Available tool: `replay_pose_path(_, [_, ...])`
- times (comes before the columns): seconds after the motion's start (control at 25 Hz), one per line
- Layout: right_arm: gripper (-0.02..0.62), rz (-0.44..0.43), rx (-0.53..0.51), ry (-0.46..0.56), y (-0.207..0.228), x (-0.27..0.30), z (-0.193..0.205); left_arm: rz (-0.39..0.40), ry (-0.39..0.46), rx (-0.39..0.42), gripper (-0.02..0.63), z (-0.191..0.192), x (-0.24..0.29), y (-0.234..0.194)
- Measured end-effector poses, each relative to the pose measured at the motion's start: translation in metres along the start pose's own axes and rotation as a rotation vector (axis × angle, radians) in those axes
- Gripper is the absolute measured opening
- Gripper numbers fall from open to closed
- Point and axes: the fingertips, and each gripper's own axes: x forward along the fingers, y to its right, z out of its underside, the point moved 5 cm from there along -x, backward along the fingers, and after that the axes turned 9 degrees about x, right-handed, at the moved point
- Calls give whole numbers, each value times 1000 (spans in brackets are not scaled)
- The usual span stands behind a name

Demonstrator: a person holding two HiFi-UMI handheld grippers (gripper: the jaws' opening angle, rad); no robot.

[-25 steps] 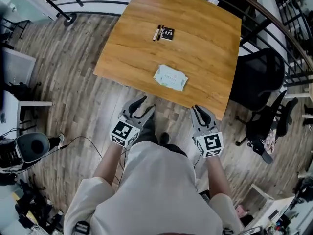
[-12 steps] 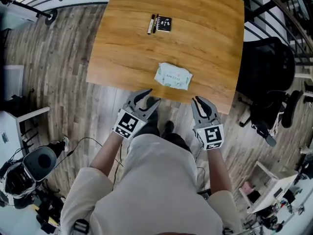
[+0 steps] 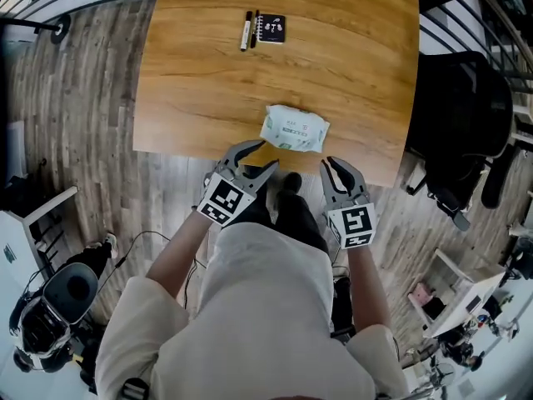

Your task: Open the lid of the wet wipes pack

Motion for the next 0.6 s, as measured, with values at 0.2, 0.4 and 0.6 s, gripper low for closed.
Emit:
replay_pose_path(0.2, [34,-39,38,-56,7,35,18,0,-23,-26,189,33,33,-9])
replay_pose_path(0.4, [34,-86,24,-102,15,71,37,-6,-67,-31,192,60,59,-10])
replay_pose_path(0.6, [34,-132,-44,-142,21,102,55,-33,-99,-21,206,78,81,-8])
